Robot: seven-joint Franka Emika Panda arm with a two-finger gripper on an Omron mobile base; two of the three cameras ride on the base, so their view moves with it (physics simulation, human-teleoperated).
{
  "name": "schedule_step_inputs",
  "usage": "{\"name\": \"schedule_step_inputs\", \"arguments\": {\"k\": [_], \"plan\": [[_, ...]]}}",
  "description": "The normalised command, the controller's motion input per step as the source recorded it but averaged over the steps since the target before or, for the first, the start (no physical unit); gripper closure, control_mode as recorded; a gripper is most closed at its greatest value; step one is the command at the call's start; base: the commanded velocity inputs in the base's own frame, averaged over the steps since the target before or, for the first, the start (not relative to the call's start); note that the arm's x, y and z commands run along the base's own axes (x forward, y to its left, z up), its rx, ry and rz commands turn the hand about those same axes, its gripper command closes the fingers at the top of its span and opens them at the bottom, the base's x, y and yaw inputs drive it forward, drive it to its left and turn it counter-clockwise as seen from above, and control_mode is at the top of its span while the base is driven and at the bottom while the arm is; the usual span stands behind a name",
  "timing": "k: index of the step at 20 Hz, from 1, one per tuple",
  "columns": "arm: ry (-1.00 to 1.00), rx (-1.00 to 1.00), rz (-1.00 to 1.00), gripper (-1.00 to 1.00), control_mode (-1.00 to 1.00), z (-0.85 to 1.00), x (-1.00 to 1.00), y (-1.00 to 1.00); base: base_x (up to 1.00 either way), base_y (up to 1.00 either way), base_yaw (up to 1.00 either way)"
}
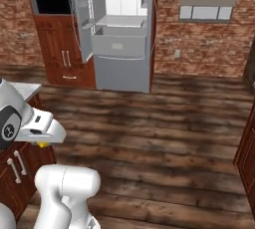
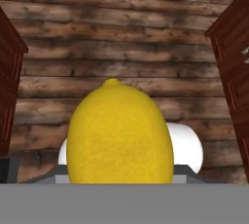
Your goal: Place the lemons inside the fridge drawer. Close the drawer after placing the vegetables.
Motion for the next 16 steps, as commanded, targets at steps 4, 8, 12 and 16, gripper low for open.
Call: {"name": "schedule_step_inputs", "arguments": {"k": [4, 8, 12, 16], "plan": [[0.0, 0.0, 0.0, 1.0, 1.0, 0.0, 0.0, 0.0, 1.0, 0.0, 0.05], [0.0, 0.0, 0.0, 1.0, 1.0, 0.0, 0.0, 0.0, 1.0, 0.0, 0.06], [0.0, 0.0, 0.0, 1.0, 1.0, 0.0, 0.0, 0.0, 1.0, 0.0, 0.06], [0.0, 0.0, 0.0, 1.0, 1.0, 0.0, 0.0, 0.0, 1.0, 0.07, 0.04]]}}
